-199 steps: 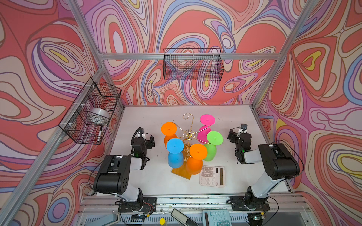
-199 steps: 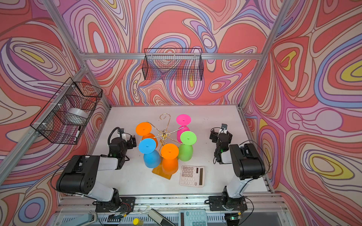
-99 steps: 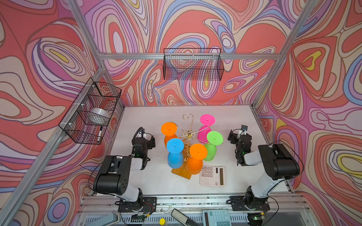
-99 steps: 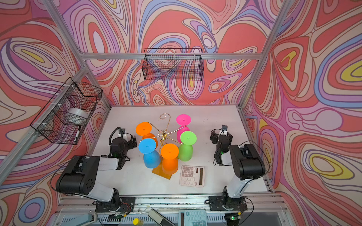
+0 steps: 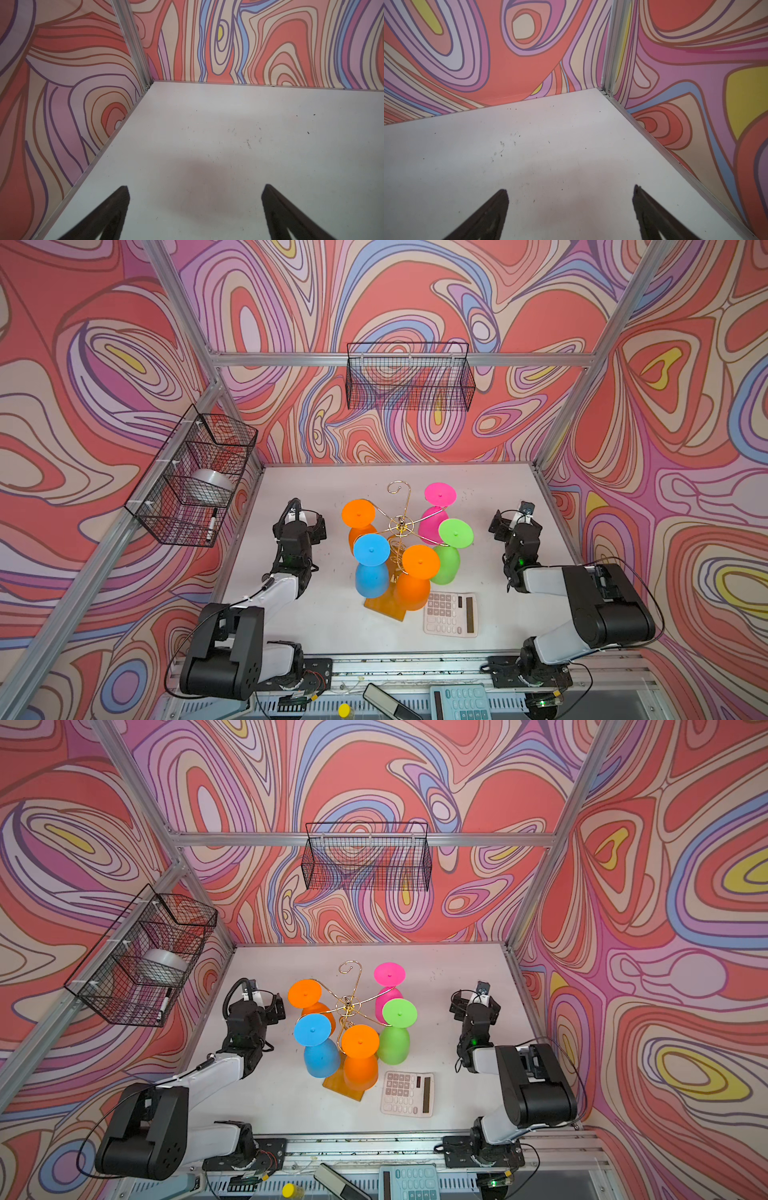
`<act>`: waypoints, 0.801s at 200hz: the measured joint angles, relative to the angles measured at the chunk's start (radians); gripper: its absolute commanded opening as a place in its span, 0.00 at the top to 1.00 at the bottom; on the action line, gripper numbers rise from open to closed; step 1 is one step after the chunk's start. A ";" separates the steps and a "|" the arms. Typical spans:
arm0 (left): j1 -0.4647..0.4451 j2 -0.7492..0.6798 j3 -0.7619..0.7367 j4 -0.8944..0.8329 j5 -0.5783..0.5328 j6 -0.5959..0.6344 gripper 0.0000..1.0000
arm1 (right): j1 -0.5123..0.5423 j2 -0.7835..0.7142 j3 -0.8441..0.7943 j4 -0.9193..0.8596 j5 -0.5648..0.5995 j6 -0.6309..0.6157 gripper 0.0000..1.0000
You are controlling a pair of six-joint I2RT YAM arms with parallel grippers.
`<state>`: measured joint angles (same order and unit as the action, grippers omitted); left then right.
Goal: Take the wine glass off the wine glass rack
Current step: 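Raise both arms and move both grippers toward the glass rack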
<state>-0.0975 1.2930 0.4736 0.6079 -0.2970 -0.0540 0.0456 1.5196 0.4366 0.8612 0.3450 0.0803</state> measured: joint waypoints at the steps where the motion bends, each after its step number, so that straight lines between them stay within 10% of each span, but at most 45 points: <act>1: 0.000 -0.001 0.002 -0.003 0.000 -0.002 0.00 | 0.000 -0.004 0.003 -0.011 0.002 0.002 0.01; 160: 0.061 0.014 0.187 -0.319 -0.007 -0.221 0.00 | 0.001 -0.222 0.296 -0.736 -0.322 0.367 0.02</act>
<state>-0.0364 1.3071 0.6609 0.2890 -0.3042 -0.2752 0.0463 1.2976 0.7322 0.1249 0.0235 0.4477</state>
